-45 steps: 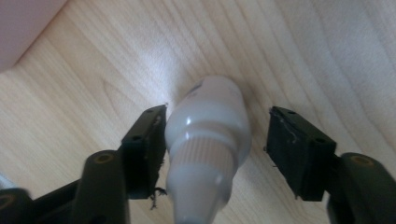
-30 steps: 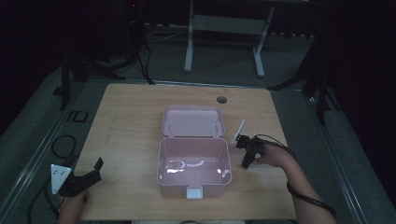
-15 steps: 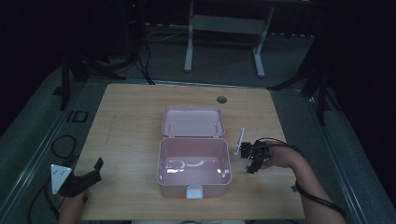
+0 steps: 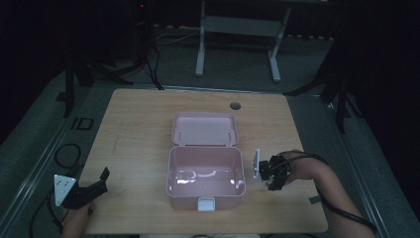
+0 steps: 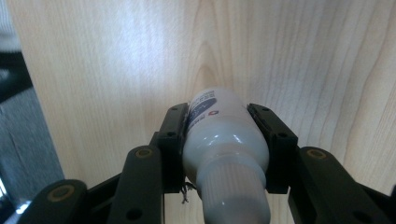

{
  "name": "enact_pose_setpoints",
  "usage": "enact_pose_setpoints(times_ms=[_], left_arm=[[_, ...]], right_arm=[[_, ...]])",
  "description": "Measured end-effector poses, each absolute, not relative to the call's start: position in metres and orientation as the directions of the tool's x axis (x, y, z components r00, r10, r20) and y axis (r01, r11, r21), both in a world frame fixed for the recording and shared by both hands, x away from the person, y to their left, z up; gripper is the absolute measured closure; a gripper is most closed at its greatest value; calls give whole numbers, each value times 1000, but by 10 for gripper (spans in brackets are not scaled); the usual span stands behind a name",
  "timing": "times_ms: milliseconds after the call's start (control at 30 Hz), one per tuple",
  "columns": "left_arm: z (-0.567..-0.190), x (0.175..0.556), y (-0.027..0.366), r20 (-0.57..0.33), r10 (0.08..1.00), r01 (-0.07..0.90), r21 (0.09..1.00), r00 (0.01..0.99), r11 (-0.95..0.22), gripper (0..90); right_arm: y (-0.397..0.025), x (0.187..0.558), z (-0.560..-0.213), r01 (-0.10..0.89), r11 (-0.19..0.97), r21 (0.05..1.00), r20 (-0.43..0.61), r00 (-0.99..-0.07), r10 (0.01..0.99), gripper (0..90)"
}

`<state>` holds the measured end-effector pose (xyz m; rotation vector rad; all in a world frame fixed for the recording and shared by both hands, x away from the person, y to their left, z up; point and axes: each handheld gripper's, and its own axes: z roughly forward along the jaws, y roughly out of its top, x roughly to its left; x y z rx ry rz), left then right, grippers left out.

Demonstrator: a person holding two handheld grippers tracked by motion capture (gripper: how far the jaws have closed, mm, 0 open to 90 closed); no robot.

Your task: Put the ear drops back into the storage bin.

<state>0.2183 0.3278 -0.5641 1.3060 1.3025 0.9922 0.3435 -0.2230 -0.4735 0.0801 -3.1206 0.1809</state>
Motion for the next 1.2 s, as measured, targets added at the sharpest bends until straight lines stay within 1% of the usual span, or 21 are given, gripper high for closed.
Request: enact_pose_setpoints(times_ms=[133,233,333,467,867,1100,1200], left_arm=[[-564,218,328,-95,992,170,982,82,80,5],[-564,218,328,-95,992,171,982,82,80,4],[-564,218,328,-96,992,170,982,81,81,4],[-564,218,328,-97,992,170,982,80,82,5],[-564,218,328,-97,992,170,982,80,82,4],[-564,218,328,-97,992,170,982,80,82,4],[-564,218,328,-100,992,168,982,80,85,4]], right_arm=[[-219,335,-471,-94,986,-139,26,-995,-91,598],[-216,333,-467,-101,987,-122,29,-995,-98,598],[-214,333,-461,-93,992,-89,37,-995,-90,598],[-211,332,-451,-94,993,-70,37,-995,-92,598],[-204,328,-417,-95,994,-56,35,-995,-93,598],[-195,328,-389,-87,994,-66,9,-996,-87,598],[-188,328,-378,-90,994,-54,-4,-996,-91,598]])
